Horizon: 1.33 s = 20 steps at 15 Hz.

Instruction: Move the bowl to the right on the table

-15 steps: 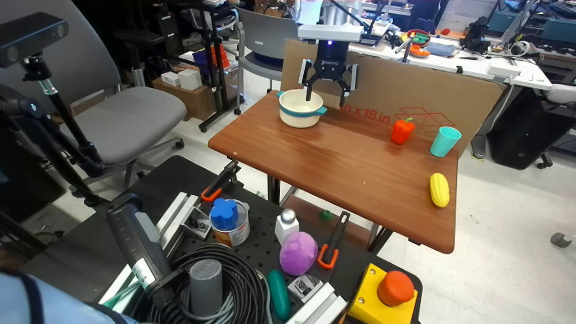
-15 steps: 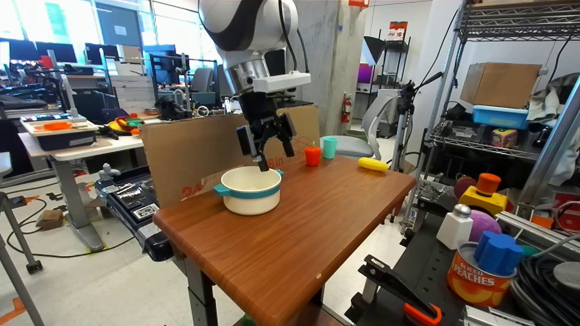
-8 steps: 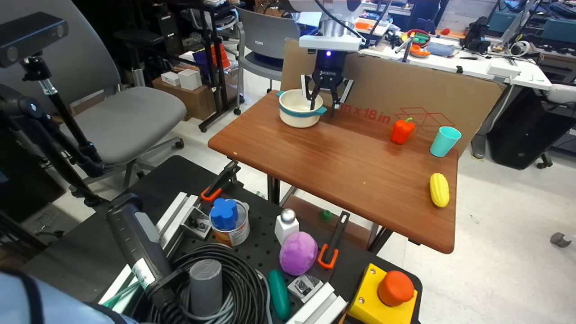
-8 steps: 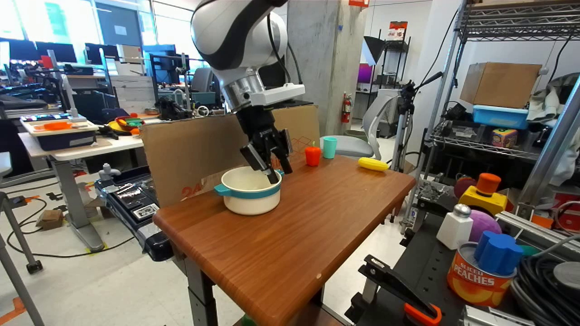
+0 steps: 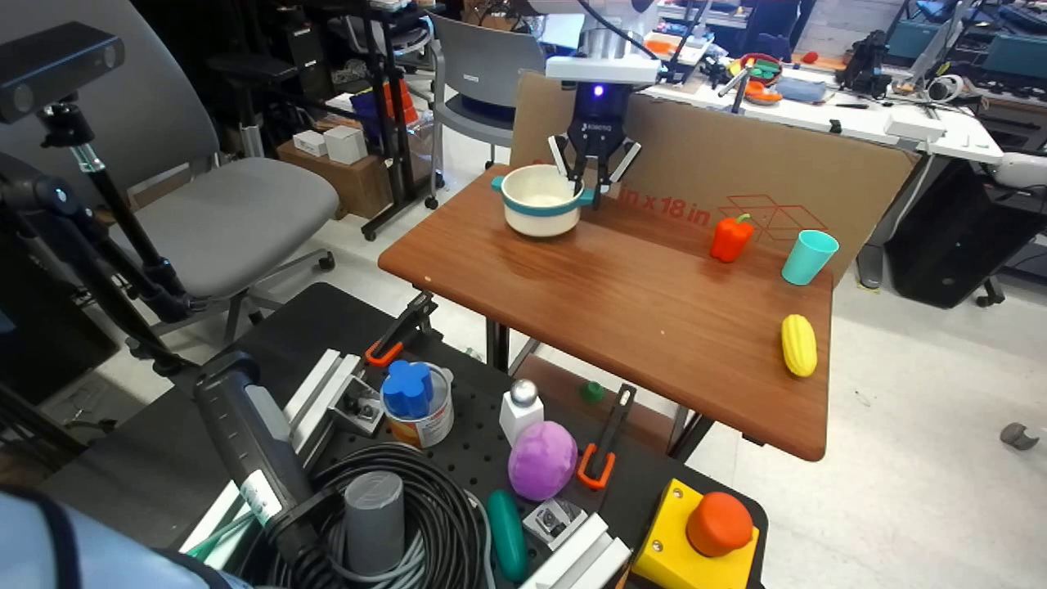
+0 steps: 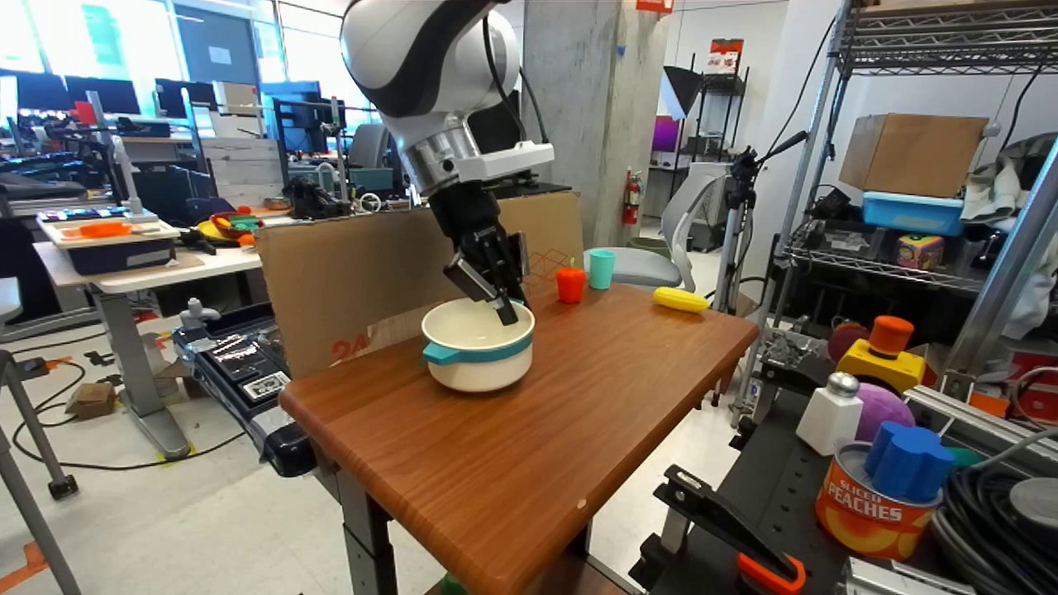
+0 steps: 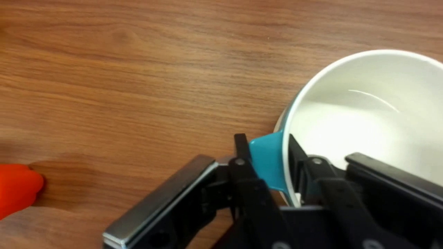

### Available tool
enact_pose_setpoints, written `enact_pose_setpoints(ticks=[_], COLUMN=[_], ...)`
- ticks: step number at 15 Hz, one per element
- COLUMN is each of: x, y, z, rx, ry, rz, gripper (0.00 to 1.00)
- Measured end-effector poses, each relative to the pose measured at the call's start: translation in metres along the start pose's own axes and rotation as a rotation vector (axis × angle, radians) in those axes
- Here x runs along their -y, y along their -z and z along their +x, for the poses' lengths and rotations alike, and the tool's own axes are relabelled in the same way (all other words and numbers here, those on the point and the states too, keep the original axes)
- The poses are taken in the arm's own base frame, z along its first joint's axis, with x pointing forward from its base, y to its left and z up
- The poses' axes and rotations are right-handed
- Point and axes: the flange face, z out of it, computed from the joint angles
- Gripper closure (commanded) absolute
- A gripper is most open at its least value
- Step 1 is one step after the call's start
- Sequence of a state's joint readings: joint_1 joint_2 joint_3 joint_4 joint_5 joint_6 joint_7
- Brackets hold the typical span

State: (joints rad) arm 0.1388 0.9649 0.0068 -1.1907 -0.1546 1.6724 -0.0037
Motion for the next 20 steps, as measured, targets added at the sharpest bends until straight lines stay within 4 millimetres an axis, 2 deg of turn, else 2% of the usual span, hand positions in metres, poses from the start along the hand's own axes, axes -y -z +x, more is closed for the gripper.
enact_pose_setpoints(ticks=[4,7,9,12,16,18,20], x=[-0.005,-0.022,-0.045,-0.093,-0.154,-0.174,-0.185], y=[0.018,0.02,0.015,0.004,-0.019,-0.031,-0.038], z=[-0.029,-0.059,-0.076,-0.096,-0.114,-0.119,-0.122], rx=[0.014,0.059,0.081,0.075,0.061,0.055,0.047], ry=[0.035,0.015,-0.015,-0.083,-0.198,-0.245,-0.279], rz=[-0.02,-0.02,-0.032,-0.046,-0.047,-0.052,-0.059], gripper=[0.93,0.93,0.93,0.93,0.93,0.93,0.93])
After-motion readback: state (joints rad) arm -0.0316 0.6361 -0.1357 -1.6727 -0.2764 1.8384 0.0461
